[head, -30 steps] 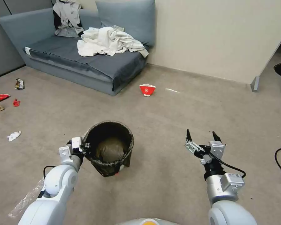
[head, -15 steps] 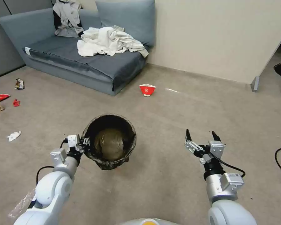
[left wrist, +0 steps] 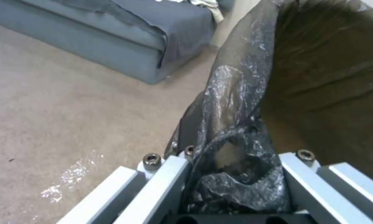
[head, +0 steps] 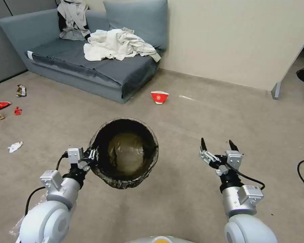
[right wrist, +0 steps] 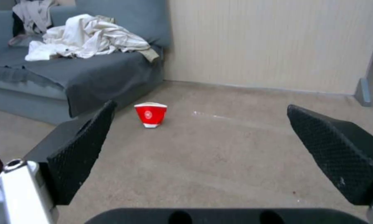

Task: Pick up the trash can from the floor.

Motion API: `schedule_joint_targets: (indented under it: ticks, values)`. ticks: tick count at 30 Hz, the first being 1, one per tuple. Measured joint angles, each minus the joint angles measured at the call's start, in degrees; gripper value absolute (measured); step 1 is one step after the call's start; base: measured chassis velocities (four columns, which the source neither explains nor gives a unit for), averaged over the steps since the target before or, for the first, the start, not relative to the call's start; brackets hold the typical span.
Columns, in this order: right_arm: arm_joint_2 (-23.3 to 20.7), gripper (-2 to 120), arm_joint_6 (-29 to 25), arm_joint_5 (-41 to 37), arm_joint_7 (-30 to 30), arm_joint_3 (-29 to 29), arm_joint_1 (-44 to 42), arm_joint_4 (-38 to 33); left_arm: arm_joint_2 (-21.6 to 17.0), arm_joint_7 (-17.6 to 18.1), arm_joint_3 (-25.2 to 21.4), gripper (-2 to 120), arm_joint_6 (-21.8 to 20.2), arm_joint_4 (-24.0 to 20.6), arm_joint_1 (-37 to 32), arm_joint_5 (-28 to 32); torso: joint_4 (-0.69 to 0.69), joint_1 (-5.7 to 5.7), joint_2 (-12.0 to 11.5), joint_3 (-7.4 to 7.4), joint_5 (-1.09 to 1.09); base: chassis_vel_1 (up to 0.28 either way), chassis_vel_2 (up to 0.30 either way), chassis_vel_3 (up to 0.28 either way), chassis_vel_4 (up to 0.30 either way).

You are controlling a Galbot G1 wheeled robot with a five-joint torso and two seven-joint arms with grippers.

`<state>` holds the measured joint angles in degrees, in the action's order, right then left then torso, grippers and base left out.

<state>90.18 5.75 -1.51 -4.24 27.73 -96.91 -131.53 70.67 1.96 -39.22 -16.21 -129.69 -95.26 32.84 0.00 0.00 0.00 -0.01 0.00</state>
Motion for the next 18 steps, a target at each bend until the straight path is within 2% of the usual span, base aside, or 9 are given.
schedule_joint_targets:
  ticks: [10,18]
  values:
    - [0.00,100,-0.25,-0.05,0.01,0.18,-0.09,-0.70,1.94,0.01,0.63,3,-0.10,-1.60,-1.76,-1.55,0.00,0.00,0.00,0.00,0.00,0.000,0.000,0.000,0.000]
    - [0.00,100,-0.30,-0.08,0.01,0.19,-0.13,-0.78,1.98,0.08,-0.16,3,-0.10,-3.23,-2.78,-1.53,0.00,-0.01,0.00,0.00,0.00,0.000,0.000,0.000,0.000]
